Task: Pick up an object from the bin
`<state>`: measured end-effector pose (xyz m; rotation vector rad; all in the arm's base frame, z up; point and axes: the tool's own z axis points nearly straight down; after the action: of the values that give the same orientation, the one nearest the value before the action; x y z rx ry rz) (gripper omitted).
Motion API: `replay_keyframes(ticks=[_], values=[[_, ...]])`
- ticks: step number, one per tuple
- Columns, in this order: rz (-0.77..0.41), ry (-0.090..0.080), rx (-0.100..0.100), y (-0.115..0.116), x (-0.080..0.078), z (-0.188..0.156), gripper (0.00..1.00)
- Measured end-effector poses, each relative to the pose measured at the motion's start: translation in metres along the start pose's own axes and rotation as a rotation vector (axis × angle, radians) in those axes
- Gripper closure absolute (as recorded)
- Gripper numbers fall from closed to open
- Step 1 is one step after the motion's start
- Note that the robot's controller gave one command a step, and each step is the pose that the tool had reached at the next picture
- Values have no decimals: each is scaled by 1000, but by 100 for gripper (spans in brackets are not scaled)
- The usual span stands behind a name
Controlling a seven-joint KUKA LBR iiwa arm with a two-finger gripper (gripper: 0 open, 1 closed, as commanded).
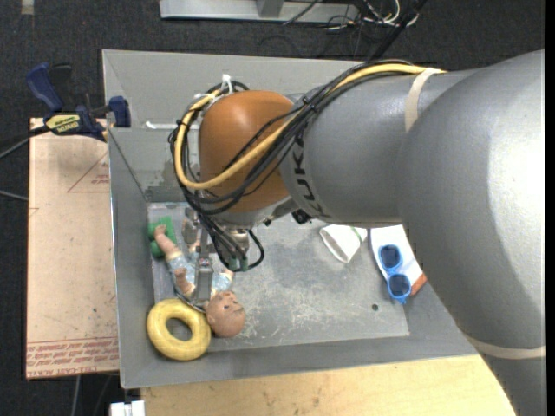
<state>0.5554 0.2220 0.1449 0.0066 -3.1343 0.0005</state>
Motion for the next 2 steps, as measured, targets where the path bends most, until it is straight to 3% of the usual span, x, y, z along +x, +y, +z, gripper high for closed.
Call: replay_keyframes(ticks=[1,2], values=[[3,-7,-2,-1,-2,-5,0],[-20,-11,-4,-9,23,35,0]])
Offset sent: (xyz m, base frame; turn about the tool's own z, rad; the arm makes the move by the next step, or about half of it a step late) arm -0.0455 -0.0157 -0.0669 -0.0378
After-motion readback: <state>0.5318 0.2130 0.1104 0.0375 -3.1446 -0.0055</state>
